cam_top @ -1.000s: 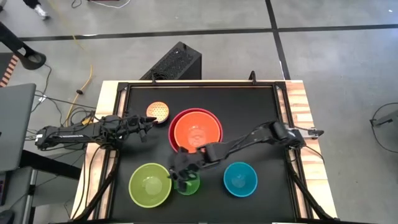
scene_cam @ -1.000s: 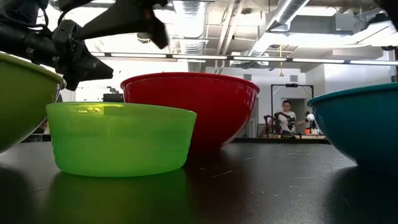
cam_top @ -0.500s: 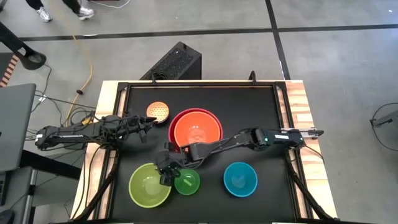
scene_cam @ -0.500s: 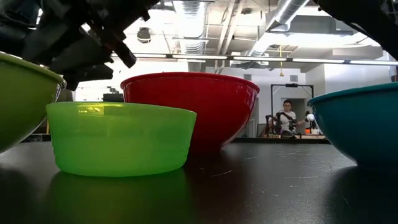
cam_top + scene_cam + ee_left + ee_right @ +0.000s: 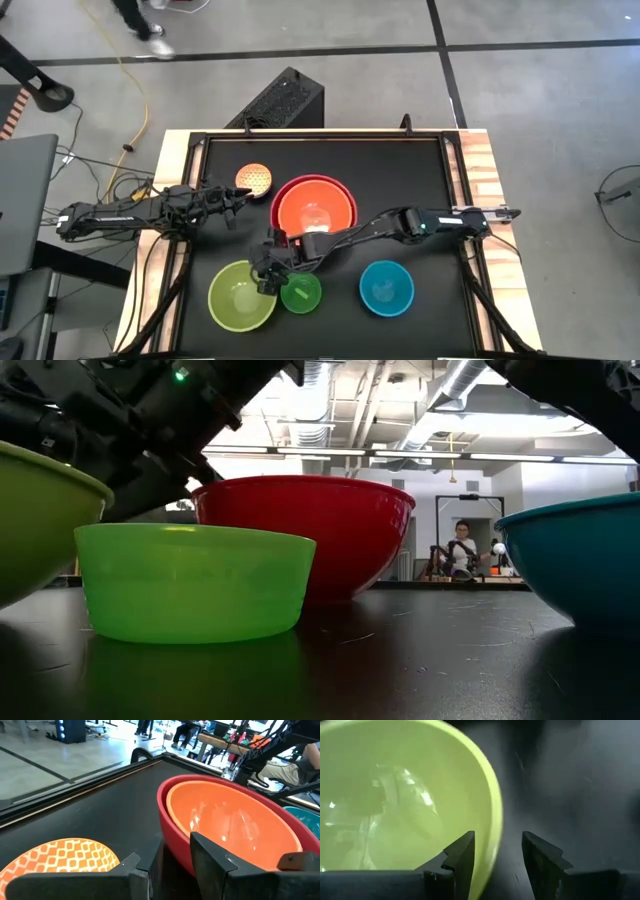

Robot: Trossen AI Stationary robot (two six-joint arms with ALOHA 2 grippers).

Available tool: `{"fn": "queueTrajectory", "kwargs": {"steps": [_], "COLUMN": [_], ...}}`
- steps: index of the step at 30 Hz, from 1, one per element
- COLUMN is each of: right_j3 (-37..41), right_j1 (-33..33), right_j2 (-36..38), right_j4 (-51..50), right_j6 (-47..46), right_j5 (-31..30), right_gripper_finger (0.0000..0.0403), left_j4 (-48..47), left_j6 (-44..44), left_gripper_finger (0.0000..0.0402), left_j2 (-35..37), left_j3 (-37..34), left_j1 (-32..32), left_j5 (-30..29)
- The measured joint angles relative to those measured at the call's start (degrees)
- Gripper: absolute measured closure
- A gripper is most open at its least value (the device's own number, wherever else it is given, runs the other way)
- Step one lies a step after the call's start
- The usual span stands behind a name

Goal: Nest bowls inside each other
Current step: Stack the green bowl on top of the orange bowl

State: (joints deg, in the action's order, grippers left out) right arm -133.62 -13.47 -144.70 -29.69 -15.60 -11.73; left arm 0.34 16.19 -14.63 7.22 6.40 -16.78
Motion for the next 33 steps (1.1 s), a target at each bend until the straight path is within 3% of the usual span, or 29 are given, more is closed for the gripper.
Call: {"fn": "queueTrajectory", "kwargs": {"steps": [7,16,24,33], "right_j3": [0.0,0.0,0.1,0.0], "right_j1": [-0.1,0.0,0.0,1.6], "right_j2": [-0.4,0.4,7.6,20.9], "right_j4": [-0.9,0.5,0.6,-11.7], "right_j6": [-1.2,-1.9,0.4,6.1], "right_j5": [1.6,3.5,7.4,7.1], "right_gripper_finger": [0.0243,0.0386,0.039,0.0391], "left_j4": [0.0,0.0,0.0,-1.1], "left_j6": [0.0,0.0,-0.1,-0.1], "left_gripper_finger": [0.0315,0.0315,0.0315,0.0315], "left_j2": [0.0,0.0,0.0,0.0], "left_j3": [0.0,0.0,0.0,0.0], "left_j1": [0.0,0.0,0.0,0.0], "left_j5": [0.0,0.0,0.0,0.1]}}
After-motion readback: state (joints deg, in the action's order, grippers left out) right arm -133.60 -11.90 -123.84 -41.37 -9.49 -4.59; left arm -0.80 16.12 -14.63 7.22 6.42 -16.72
